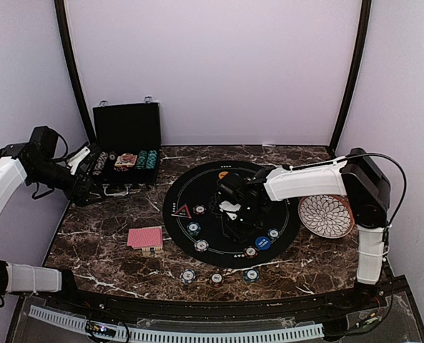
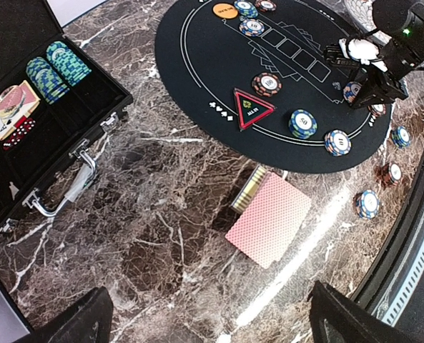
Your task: Distribute texas hold em gaming equipment
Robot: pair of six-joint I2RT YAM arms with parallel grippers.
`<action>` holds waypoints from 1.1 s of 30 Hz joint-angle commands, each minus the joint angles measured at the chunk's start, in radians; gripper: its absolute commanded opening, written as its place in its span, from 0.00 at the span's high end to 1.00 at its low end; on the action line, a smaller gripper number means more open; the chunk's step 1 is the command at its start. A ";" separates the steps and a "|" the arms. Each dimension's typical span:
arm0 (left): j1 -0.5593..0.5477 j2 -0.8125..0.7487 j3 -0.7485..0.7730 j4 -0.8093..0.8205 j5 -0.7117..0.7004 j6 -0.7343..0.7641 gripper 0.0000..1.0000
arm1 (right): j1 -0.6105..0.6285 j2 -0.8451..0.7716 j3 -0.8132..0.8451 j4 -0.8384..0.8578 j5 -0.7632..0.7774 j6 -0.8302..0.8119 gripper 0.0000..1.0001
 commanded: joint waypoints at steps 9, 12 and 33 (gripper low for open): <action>-0.004 -0.031 -0.056 -0.036 0.044 0.055 0.01 | 0.005 0.041 0.032 -0.022 -0.007 0.001 0.45; -0.004 -0.025 -0.057 -0.039 0.045 0.061 0.01 | 0.005 0.035 0.057 -0.046 0.000 -0.003 0.36; -0.004 -0.010 -0.039 -0.027 0.046 0.056 0.01 | 0.014 0.096 0.172 -0.064 0.068 -0.042 0.48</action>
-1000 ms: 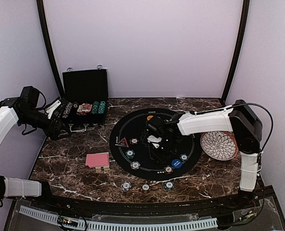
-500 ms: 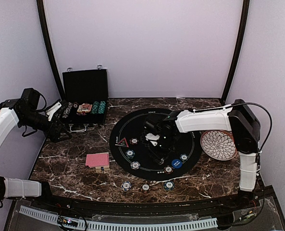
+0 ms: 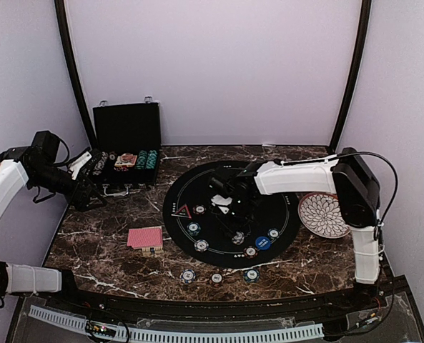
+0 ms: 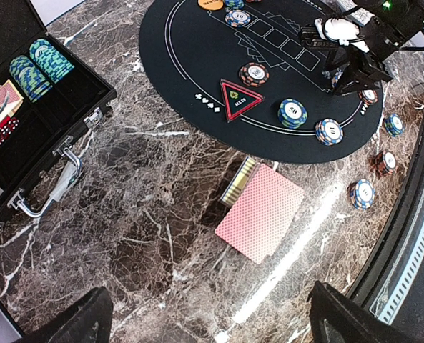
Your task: Distribute texas hold em gaming equipment
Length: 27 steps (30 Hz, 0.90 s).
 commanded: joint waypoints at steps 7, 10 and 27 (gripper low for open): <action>-0.004 0.006 0.016 -0.023 0.017 0.012 0.01 | 0.031 0.036 -0.002 0.016 0.058 -0.027 0.57; -0.005 0.005 0.018 -0.022 0.012 0.012 0.01 | 0.038 0.033 -0.015 0.018 0.056 -0.030 0.62; -0.005 0.012 0.009 -0.022 0.022 0.024 0.01 | 0.028 -0.055 -0.149 0.044 0.058 -0.008 0.79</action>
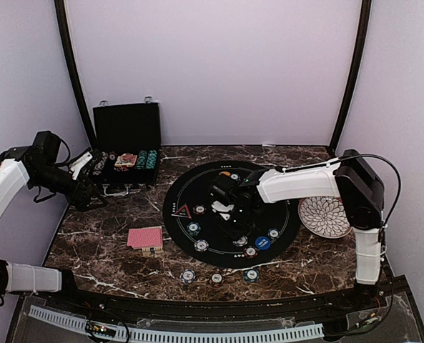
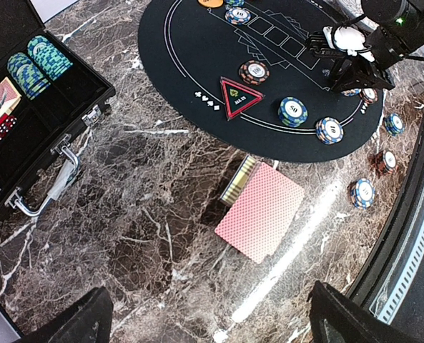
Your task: Distribute texas hold em gaming equipment
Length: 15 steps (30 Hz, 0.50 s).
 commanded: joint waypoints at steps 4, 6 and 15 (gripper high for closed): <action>-0.005 0.012 0.001 -0.033 0.034 0.033 0.01 | -0.013 -0.032 -0.054 -0.057 0.003 0.004 0.81; -0.006 0.018 -0.003 -0.036 0.039 0.038 0.01 | -0.016 -0.038 -0.055 -0.059 0.006 0.002 0.81; -0.100 0.041 -0.068 0.000 0.005 0.082 0.01 | -0.026 -0.064 0.092 -0.111 0.024 0.016 0.36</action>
